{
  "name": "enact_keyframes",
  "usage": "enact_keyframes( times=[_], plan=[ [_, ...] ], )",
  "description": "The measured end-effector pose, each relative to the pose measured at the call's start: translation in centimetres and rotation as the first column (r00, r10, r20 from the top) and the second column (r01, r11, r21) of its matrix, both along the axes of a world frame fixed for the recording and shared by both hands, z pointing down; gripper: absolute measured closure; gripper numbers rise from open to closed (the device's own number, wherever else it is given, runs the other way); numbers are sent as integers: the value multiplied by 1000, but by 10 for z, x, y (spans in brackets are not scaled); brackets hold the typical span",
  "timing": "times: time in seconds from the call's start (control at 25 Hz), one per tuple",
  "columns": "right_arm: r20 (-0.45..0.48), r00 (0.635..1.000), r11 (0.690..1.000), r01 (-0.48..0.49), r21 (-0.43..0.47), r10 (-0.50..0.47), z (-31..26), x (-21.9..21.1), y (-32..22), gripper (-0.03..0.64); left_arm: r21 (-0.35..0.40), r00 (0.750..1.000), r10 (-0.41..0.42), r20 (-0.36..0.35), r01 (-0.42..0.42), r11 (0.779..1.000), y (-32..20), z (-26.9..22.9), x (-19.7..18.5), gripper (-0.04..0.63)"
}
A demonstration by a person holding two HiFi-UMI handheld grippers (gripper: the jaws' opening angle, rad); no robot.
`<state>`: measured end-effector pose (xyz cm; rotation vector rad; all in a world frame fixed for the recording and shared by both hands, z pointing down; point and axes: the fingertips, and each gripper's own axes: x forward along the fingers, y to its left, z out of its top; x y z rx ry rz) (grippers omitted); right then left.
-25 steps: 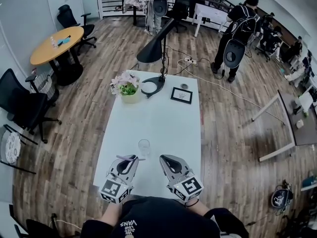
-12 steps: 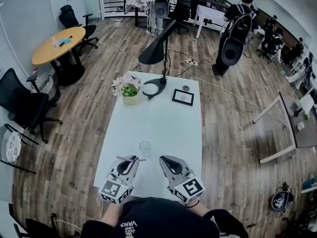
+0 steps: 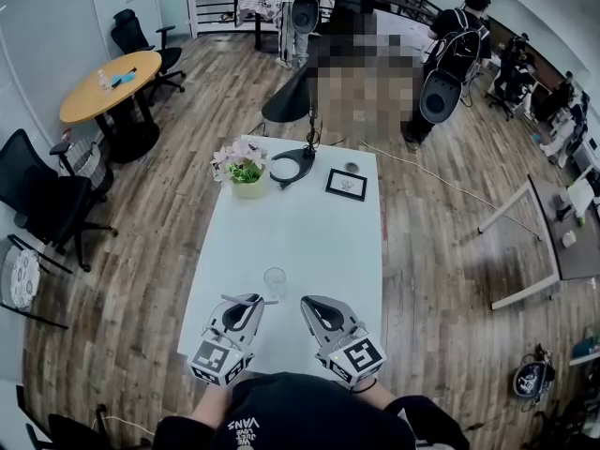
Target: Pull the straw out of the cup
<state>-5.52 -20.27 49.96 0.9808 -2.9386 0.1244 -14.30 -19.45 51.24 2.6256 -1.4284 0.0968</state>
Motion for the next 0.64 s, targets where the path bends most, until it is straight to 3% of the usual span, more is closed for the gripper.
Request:
enact_keyframes(
  times=[0.64],
  plan=[
    [-10,1000,1000,1,-8,-1,3,1,5,600,3,1000,3,-2,-3,1000,6,-3,4,557]
  ],
)
